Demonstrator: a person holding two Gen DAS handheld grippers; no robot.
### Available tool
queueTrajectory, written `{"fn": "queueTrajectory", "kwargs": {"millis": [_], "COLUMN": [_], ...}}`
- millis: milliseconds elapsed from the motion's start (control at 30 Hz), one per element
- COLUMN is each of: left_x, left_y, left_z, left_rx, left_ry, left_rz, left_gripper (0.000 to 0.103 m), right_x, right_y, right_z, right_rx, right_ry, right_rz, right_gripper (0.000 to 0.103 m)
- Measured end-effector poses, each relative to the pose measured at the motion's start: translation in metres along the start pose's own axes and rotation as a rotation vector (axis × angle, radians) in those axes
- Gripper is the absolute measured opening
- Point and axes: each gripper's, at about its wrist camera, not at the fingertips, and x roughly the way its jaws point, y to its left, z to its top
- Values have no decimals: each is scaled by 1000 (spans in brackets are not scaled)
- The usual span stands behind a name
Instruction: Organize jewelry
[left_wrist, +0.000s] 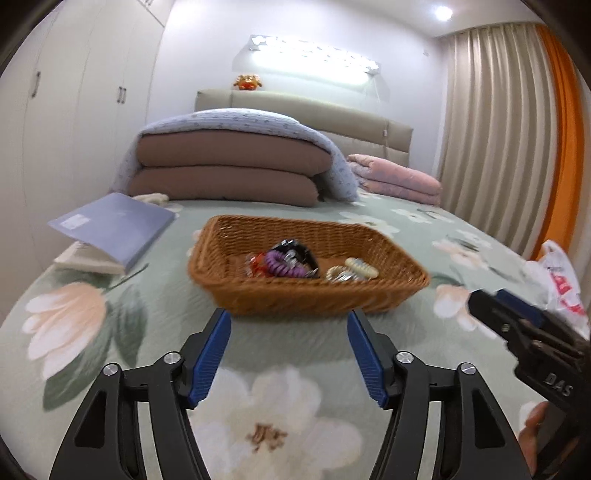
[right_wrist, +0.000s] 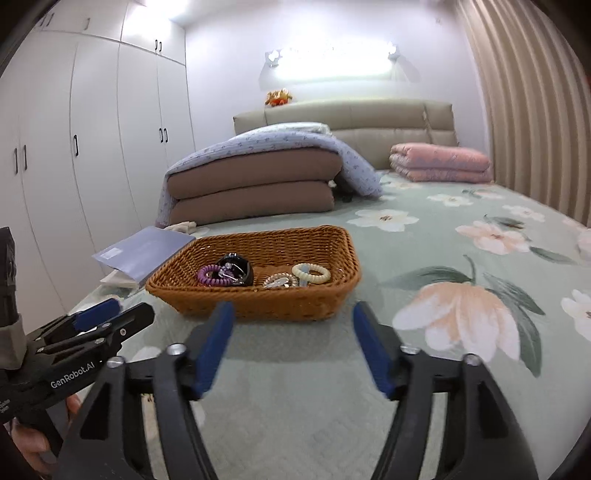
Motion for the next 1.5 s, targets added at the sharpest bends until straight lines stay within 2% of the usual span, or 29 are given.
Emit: {"fn": "queueTrajectory", "kwargs": {"millis": [100,167,267,467,1067,1500], "left_x": [0,-2,-4,3,11,11], "left_y": [11,18,21,16,15,14], "left_z": [-13,-12,-13,-16,-18,-18], "left_rx": [-36,-67,-87,-63,-61,-60], "left_ry": [6,0,-15,21,69,69], "left_rz": [13,-8,3,24,31,43], "left_gripper": [68,68,68,68,70,70], "right_x": [10,16,24,28,30,30], "right_y": [5,5,1,-2,3,4], "right_z": [-3,-6,-9,-13,-15,-14], "right_rx": [-31,-24,-10,1,-28,-27], "right_ry": [40,59,95,123,137,138], "right_rz": [1,-7,-10,-11,-20,-18], "right_gripper": [71,71,71,71,71,72]}}
